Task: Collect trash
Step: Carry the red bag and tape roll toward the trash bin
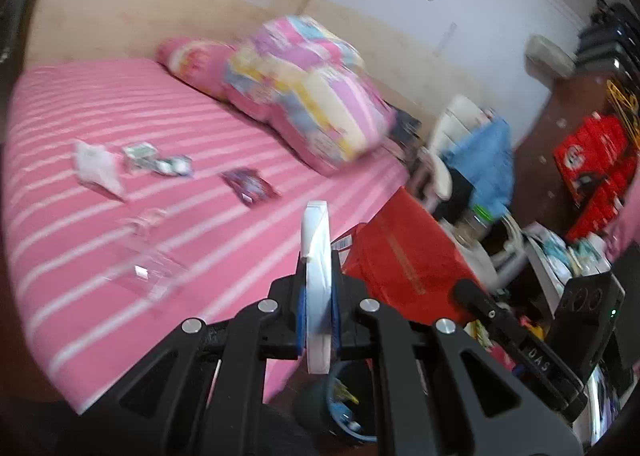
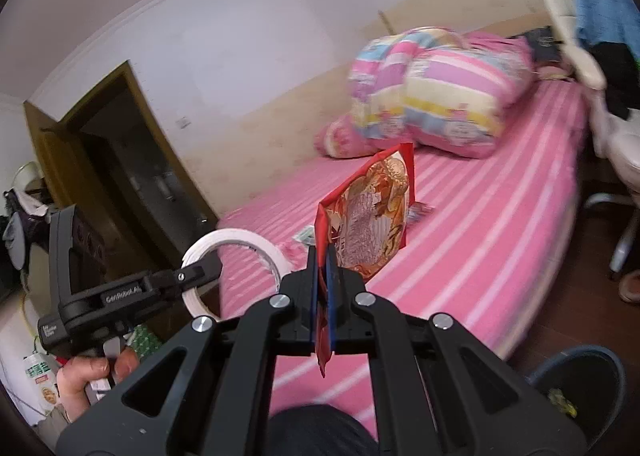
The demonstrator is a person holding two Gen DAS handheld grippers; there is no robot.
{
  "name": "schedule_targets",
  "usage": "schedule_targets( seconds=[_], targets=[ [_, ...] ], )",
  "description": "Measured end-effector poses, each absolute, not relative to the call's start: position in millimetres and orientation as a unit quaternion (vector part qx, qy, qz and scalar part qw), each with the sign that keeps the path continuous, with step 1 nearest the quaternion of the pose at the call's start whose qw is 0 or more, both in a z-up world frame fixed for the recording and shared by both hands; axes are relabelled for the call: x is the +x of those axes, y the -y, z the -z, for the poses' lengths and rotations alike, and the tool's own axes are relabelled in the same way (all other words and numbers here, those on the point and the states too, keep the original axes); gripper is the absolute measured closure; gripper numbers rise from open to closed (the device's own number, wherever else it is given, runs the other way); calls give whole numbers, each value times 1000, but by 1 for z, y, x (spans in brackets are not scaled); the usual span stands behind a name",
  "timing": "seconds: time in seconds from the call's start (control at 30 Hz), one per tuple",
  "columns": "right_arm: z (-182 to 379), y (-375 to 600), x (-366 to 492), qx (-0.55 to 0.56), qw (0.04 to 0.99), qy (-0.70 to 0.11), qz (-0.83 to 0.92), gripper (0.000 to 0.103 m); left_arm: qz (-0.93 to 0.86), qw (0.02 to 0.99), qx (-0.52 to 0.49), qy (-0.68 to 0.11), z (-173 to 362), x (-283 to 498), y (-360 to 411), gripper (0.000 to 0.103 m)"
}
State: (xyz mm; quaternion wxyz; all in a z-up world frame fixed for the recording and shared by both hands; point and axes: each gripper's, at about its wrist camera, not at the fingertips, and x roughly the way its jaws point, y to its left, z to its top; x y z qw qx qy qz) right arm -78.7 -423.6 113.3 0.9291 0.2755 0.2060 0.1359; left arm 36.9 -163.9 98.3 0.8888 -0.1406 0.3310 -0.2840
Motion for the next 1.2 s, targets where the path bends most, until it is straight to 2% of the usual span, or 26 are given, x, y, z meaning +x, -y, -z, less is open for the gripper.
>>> schedule_targets(
  seconds=[0.37,0.77,1.2],
  targets=[
    [-45,518,-146,295,920,-259,-25,99,383,817,-101,-418,-36,26,292,94],
    [47,578,-174,321,882,-340,54,99,433,734,-39,-522,64,15,417,94],
    [129,603,-166,335,835,-425,98,98,445,670,8,-594,158,32,479,94]
  ],
)
